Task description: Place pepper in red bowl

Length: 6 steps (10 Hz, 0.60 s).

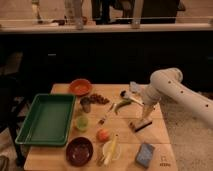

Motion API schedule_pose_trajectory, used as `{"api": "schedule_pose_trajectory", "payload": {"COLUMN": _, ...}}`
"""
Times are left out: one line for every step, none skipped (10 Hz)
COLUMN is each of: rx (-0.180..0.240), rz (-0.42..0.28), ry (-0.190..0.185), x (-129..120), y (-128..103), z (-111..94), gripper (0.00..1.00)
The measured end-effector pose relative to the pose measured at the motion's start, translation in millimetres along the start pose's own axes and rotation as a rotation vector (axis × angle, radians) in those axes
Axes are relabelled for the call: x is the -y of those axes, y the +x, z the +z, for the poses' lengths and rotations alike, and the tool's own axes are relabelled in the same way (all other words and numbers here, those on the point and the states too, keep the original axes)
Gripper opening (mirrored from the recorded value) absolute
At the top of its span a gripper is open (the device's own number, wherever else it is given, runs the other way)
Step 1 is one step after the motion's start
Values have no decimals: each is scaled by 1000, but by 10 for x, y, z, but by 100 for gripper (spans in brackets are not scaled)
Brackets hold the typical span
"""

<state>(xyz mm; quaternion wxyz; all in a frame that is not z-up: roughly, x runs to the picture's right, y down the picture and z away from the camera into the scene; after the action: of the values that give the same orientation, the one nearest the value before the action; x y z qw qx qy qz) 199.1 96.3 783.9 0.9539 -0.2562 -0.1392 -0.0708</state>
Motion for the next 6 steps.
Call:
{"api": "schedule_pose_trajectory", "payload": {"rx": 0, "rz": 1, "ry": 0, "x": -5, "y": 7, "z": -1, "gripper": 80}}
{"api": "schedule_pose_trajectory", "payload": {"rx": -1, "rz": 4, "ry": 1, "x": -11, "y": 18, "z": -7, "gripper": 80}}
{"api": "schedule_pose_trajectory", "payload": {"rx": 1, "rz": 3, "ry": 2, "x": -7, "y": 13, "z": -7, "gripper": 80}}
{"api": "schedule_pose_trajectory", "payload": {"rx": 5, "rz": -1, "ry": 4, "x": 6, "y": -4, "z": -2, "gripper": 80}}
{"api": "schedule_pose_trajectory", "payload": {"rx": 14, "rz": -8, "ry": 6, "x": 27, "y": -17, "z": 23, "gripper": 80}}
{"api": "schedule_pose_trajectory", "payload": {"rx": 23, "rz": -18, "ry": 6, "x": 68, "y": -78, "z": 69, "gripper": 80}}
